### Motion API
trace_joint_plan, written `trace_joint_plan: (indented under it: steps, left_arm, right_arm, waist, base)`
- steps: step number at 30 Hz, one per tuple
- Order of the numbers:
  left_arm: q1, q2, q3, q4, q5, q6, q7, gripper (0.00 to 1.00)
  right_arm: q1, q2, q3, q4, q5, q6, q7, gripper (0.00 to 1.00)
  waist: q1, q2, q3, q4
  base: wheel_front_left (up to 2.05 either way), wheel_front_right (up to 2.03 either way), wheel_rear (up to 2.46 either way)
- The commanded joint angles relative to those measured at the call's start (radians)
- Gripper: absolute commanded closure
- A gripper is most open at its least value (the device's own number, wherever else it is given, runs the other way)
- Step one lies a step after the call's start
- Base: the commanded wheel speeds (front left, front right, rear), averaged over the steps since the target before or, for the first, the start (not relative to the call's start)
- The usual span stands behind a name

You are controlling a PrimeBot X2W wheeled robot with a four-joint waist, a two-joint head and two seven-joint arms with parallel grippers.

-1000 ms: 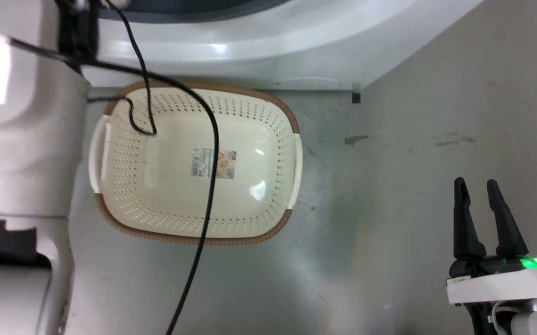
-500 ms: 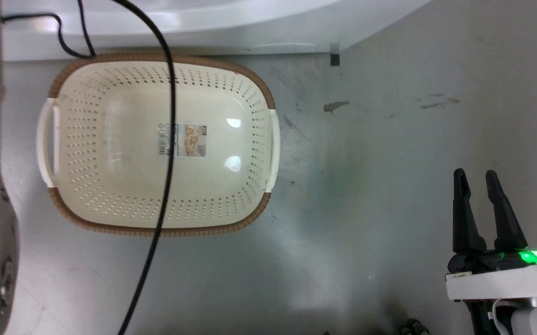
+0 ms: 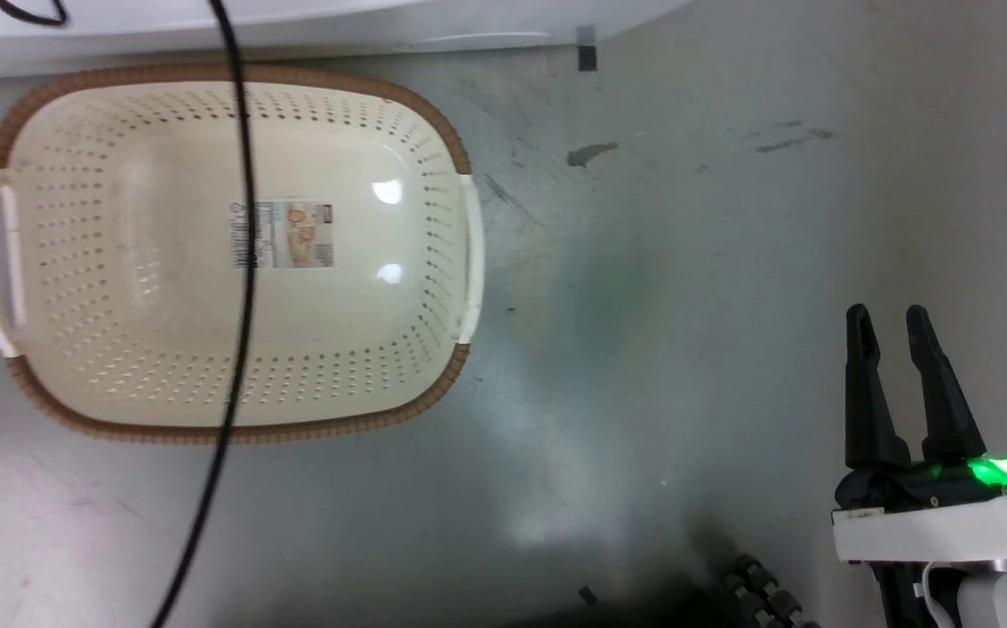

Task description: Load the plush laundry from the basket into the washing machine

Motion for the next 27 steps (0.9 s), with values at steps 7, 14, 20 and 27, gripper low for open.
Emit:
trace_joint_plan:
  steps: [7, 14, 20, 27]
  left_arm:
    - [-0.101, 0.041, -0.007, 0.030, 0.021, -0.004, -0.004, 1.00]
    - [-0.148, 0.052, -0.014, 0.062, 0.021, -0.002, -0.003, 1.00]
    - [-0.145, 0.044, -0.012, 0.102, 0.007, 0.003, -0.003, 1.00]
    - [-0.144, 0.017, -0.018, 0.140, -0.008, 0.002, -0.004, 0.00]
  right_arm:
    - [0.009, -0.002, 0.000, -0.024, 0.012, 0.001, -0.004, 0.00]
    - [0.028, -0.002, -0.002, -0.043, 0.017, 0.001, -0.004, 0.00]
    - [0.034, -0.002, -0.010, -0.049, 0.017, 0.001, -0.004, 0.00]
    - [0.033, -0.002, -0.015, -0.049, 0.008, 0.001, -0.004, 0.00]
  waist:
    - [-0.0001, 0.0000, 0.036, -0.041]
    - [-0.0001, 0.0000, 0.059, -0.049]
    - [-0.0001, 0.0000, 0.070, -0.041]
    - [-0.0001, 0.0000, 0.070, -0.021]
  base:
    - [0.00, 0.00, 0.00]
    - [0.00, 0.00, 0.00]
    - [0.00, 0.00, 0.00]
    - [0.00, 0.00, 0.00]
